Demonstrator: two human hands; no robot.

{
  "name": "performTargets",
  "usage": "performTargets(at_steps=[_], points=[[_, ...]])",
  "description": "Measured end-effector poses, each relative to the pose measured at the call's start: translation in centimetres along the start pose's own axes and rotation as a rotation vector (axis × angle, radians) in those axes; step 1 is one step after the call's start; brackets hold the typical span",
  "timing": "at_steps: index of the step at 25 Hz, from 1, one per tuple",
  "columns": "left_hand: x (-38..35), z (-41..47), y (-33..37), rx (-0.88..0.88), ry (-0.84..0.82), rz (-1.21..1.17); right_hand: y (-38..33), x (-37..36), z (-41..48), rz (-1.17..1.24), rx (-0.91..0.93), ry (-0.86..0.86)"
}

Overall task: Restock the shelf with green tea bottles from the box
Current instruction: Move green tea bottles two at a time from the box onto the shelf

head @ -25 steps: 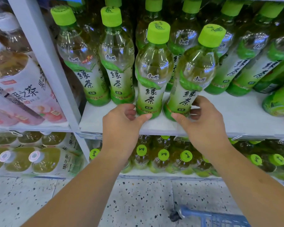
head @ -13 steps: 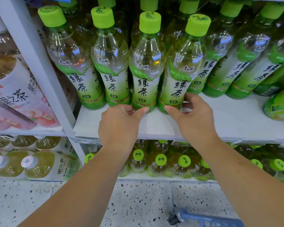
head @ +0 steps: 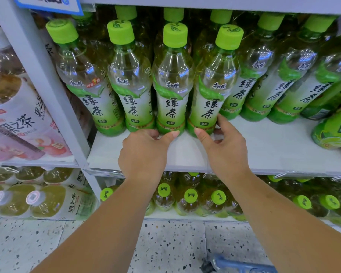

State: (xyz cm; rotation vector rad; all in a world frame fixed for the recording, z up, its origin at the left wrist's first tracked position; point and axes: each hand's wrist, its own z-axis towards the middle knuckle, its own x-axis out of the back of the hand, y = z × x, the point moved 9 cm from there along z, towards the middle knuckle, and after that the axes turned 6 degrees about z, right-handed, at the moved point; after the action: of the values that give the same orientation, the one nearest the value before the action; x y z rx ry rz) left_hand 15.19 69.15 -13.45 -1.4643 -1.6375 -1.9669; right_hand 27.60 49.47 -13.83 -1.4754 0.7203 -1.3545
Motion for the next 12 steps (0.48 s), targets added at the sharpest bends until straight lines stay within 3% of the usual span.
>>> performTargets(at_steps=[5,12], points=[[-0.25,0.25,-0.16,0.039,-0.062,-0.02,-0.53,-0.05,-0.08,0.0,-0.044,-0.037],[-0.64,0.39,-0.05,-0.031,-0.233,-0.12,-0.38,-0.46,-0.06,0.14,-0.272,-0.139]])
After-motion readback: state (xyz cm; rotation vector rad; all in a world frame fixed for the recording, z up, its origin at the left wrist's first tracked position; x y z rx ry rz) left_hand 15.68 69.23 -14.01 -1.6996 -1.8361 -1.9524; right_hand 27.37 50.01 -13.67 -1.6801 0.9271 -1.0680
